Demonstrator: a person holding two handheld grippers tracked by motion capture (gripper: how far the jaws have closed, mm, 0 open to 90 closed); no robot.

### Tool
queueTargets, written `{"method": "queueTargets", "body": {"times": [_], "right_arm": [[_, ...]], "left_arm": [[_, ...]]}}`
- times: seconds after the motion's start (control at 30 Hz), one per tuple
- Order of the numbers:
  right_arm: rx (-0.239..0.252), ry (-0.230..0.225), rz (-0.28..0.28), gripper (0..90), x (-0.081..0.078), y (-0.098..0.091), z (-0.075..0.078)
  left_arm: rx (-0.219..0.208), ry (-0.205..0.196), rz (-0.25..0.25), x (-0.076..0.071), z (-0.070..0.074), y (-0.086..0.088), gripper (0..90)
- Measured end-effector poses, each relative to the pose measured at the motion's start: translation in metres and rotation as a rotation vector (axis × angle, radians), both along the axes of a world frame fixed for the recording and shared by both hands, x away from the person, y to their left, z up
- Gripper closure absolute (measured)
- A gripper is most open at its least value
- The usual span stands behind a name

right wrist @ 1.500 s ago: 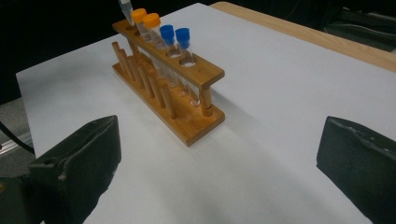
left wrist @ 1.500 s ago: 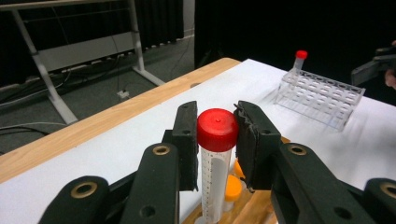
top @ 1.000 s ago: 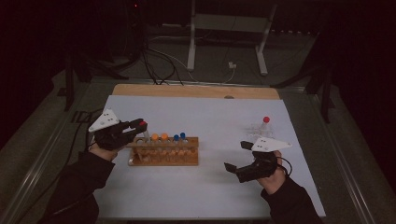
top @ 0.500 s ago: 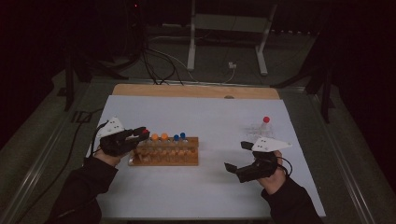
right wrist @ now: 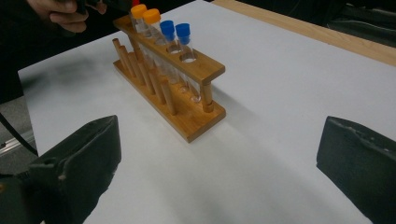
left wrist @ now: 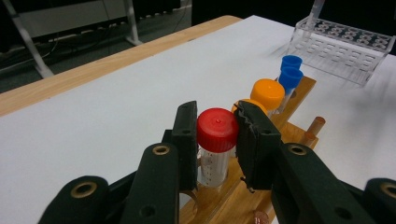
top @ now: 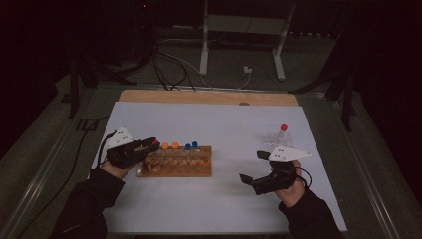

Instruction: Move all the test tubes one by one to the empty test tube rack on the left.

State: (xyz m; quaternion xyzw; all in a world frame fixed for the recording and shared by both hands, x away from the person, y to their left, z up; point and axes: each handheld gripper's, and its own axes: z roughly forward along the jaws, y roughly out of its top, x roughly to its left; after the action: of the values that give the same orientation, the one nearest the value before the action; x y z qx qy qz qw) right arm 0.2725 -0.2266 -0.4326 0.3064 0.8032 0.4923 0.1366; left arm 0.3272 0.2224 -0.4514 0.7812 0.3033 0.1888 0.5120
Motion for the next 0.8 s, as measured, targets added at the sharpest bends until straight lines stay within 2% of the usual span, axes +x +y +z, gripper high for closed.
{"method": "queueTargets", "body": {"times": [0.33,0.4,0.43,0.47,0.57,0.73,0.8], "right_arm": [[0.005,0.003,0.003,0.0,0.0,0.0,0.001],[0.008,0.003,0.003,0.0,0.0,-0.001,0.001],[0.008,0.004,0.002,0.0,0.0,-0.001,0.001],[0.011,0.003,0.002,0.0,0.001,-0.001,0.001],[0.016,0.001,0.001,0.0,0.0,-0.002,0.002],[0.019,-0.011,-0.005,0.0,0.001,-0.005,0.006],[0.021,-0.019,-0.011,0.0,0.001,-0.007,0.008]], "left_arm": [[0.02,0.022,-0.012,0.0,0.002,0.001,71.1],[0.014,0.028,-0.033,0.0,0.003,0.002,68.9],[0.027,0.023,-0.027,-0.001,0.003,0.001,60.1],[0.019,0.029,-0.038,-0.003,0.004,0.002,50.5],[0.008,0.033,-0.055,-0.007,0.006,0.002,30.5],[-0.03,0.035,-0.091,-0.015,0.01,0.004,16.1],[-0.03,0.041,-0.1,-0.018,0.01,0.004,10.3]]}}
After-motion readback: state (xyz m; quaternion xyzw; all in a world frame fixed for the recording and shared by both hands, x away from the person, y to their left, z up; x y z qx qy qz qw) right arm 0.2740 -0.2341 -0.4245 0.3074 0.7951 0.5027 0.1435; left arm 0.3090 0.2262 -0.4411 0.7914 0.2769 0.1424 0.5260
